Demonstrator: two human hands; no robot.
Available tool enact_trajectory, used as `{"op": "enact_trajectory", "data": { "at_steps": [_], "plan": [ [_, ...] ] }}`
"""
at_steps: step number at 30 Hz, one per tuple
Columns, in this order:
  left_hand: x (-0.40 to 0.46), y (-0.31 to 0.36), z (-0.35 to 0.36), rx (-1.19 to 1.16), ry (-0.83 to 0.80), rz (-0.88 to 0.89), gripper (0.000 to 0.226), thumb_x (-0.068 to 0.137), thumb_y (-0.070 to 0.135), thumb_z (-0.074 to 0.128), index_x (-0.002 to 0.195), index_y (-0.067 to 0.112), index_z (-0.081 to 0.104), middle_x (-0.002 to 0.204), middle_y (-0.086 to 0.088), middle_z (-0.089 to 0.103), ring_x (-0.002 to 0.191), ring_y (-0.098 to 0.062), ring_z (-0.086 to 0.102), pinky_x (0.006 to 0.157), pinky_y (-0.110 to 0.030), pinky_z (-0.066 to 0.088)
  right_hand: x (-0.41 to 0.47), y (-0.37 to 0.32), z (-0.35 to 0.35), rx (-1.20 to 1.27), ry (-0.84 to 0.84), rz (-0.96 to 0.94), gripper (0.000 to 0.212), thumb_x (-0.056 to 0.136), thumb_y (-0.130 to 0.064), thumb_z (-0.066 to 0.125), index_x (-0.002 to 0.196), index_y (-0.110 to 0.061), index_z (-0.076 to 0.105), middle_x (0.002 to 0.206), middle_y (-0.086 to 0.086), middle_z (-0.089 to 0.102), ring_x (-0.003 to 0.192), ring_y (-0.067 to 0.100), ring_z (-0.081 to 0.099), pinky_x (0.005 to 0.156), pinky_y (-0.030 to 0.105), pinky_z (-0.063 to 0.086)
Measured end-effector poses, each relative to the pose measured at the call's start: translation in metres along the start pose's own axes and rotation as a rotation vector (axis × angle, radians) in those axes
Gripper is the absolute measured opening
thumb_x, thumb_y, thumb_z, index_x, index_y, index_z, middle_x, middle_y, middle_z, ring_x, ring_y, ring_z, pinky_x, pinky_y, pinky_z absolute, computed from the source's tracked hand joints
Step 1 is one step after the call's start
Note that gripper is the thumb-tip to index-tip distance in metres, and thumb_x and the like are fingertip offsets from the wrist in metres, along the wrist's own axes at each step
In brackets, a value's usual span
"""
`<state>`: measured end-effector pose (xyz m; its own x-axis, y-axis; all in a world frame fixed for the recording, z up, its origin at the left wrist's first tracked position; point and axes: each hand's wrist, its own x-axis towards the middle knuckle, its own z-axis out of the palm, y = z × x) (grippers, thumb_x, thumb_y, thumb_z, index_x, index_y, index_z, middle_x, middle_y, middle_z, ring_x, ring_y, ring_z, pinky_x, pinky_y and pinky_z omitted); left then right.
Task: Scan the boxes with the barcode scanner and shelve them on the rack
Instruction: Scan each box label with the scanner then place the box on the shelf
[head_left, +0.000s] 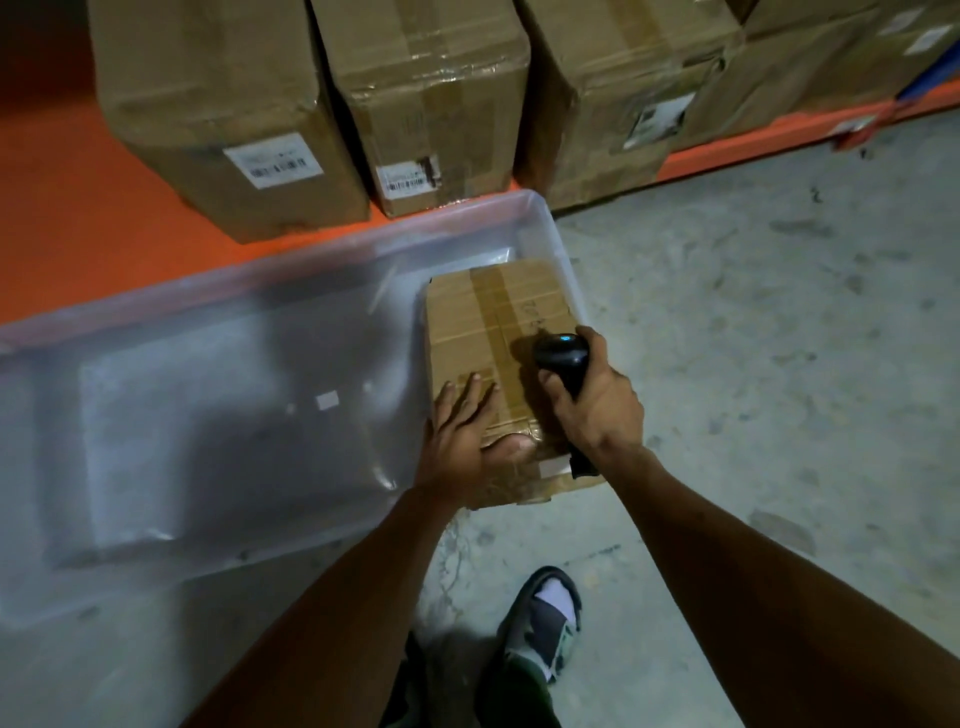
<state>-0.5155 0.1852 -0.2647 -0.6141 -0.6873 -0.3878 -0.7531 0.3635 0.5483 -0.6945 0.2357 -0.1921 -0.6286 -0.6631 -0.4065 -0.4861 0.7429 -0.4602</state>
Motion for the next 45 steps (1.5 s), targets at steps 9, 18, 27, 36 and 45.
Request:
{"op": "enact_trajectory", "data": {
  "at_steps": [9,18,27,36,45],
  "plan": [
    [0.001,0.008,-0.013,-0.009,-0.080,-0.025,0.078,0.089,0.071,0.046,0.155,0.038,0.021,0.166,0.006,0.005,0.152,-0.027,-0.009,0.120,-0.056,0.011,-0.091,0.027,-0.027,0.556,0.023,-0.073,0.061,0.097,-0.027,0.071,0.143,-0.047,0.036,0.122,-0.017,0.064,0.097,0.019,0.073,0.084,0.041,0.064],
    [-0.005,0.003,0.005,0.043,0.098,0.016,0.078,0.085,0.080,0.029,0.152,0.039,0.030,0.164,0.002,0.018,0.152,-0.025,0.006,0.118,-0.057,0.020,-0.145,0.081,0.013,0.517,0.109,-0.053,0.055,0.086,-0.054,0.075,0.131,-0.055,0.044,0.110,-0.023,0.067,0.103,0.007,0.068,0.091,0.030,0.059],
    [0.009,-0.027,0.050,0.604,0.960,0.492,0.046,0.097,0.049,0.052,0.121,0.015,0.069,0.108,-0.014,0.069,0.093,-0.031,0.066,0.081,-0.041,0.048,-0.124,0.128,0.049,0.509,0.207,-0.250,0.063,0.076,-0.071,0.065,0.132,-0.054,0.042,0.107,-0.035,0.064,0.101,0.002,0.069,0.088,0.030,0.061],
    [0.014,-0.030,0.050,0.554,0.961,0.555,0.055,0.095,0.057,0.045,0.117,0.014,0.069,0.099,-0.013,0.069,0.086,-0.031,0.062,0.074,-0.040,0.046,-0.123,0.137,0.066,0.488,0.319,-0.440,0.055,0.081,-0.058,0.072,0.130,-0.048,0.052,0.110,-0.028,0.069,0.101,-0.002,0.069,0.082,0.013,0.056],
    [-0.003,-0.041,0.066,0.758,0.788,0.758,0.078,0.092,0.057,0.046,0.151,0.007,0.033,0.154,-0.028,0.033,0.142,-0.045,0.031,0.114,-0.062,0.025,-0.126,0.129,0.081,0.510,0.450,-0.574,0.046,0.087,-0.050,0.074,0.126,-0.058,0.050,0.107,-0.036,0.064,0.091,0.010,0.071,0.077,0.029,0.062]
  ]
}}
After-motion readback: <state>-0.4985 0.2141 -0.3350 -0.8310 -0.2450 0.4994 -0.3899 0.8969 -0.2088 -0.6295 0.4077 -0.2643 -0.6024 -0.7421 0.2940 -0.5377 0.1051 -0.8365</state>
